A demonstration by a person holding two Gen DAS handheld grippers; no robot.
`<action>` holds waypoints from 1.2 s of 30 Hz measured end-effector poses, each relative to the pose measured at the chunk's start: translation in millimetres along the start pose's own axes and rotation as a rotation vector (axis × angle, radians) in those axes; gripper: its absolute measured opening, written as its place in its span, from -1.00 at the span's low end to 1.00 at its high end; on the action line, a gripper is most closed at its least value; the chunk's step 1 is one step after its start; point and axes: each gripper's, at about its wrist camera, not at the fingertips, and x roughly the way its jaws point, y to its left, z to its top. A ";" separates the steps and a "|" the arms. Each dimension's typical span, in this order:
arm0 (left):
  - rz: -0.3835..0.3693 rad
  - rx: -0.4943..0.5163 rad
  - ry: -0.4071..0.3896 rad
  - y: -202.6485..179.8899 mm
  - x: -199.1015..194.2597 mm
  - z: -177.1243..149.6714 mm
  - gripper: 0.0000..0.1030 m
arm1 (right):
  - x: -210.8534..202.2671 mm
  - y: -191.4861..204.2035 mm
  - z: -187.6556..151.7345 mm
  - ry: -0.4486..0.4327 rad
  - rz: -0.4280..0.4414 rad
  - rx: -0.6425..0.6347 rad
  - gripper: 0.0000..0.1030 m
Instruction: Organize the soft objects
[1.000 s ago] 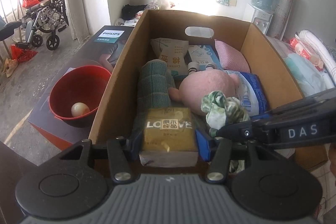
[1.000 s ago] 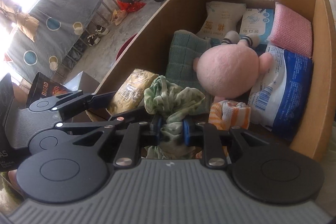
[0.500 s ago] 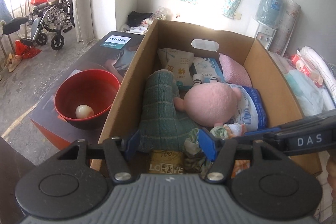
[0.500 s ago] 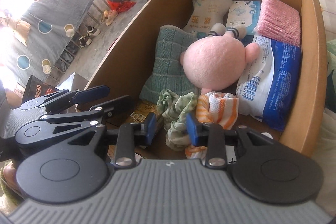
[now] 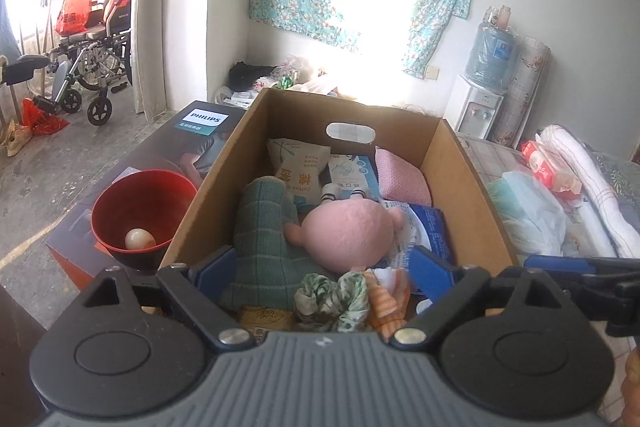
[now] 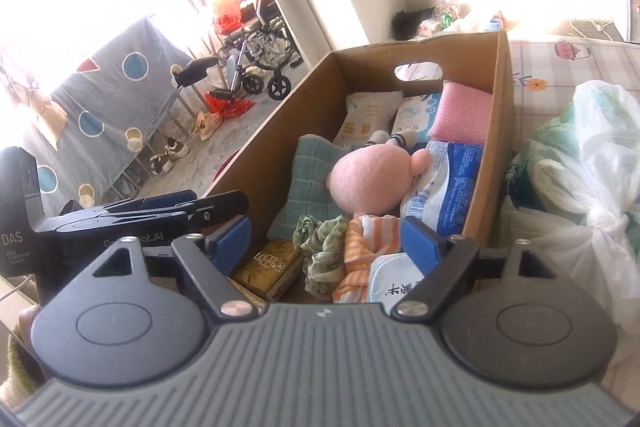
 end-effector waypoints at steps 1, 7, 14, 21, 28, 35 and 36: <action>-0.007 0.008 -0.002 -5.1 -1.5 -1.2 0.88 | -5.7 -2.3 -2.5 -0.010 -0.005 0.009 0.73; -0.089 0.094 0.008 -44.8 -6.7 -14.9 0.99 | -45.2 -24.5 -25.9 -0.076 -0.076 0.094 0.83; -0.100 0.200 0.050 -83.2 -8.6 -30.4 0.99 | -82.0 -35.0 -58.3 -0.146 -0.218 0.122 0.98; -0.086 0.229 0.088 -102.9 -9.0 -44.7 0.99 | -94.3 -43.8 -79.0 -0.141 -0.347 0.129 0.98; -0.064 0.195 0.119 -108.7 -8.2 -52.0 0.99 | -98.3 -50.7 -88.1 -0.108 -0.405 0.129 0.98; -0.035 0.154 0.163 -111.0 -4.6 -56.2 0.99 | -89.4 -51.7 -92.6 -0.056 -0.419 0.103 0.98; -0.029 0.146 0.168 -110.2 -3.7 -56.8 0.99 | -87.1 -51.9 -92.6 -0.047 -0.414 0.100 0.98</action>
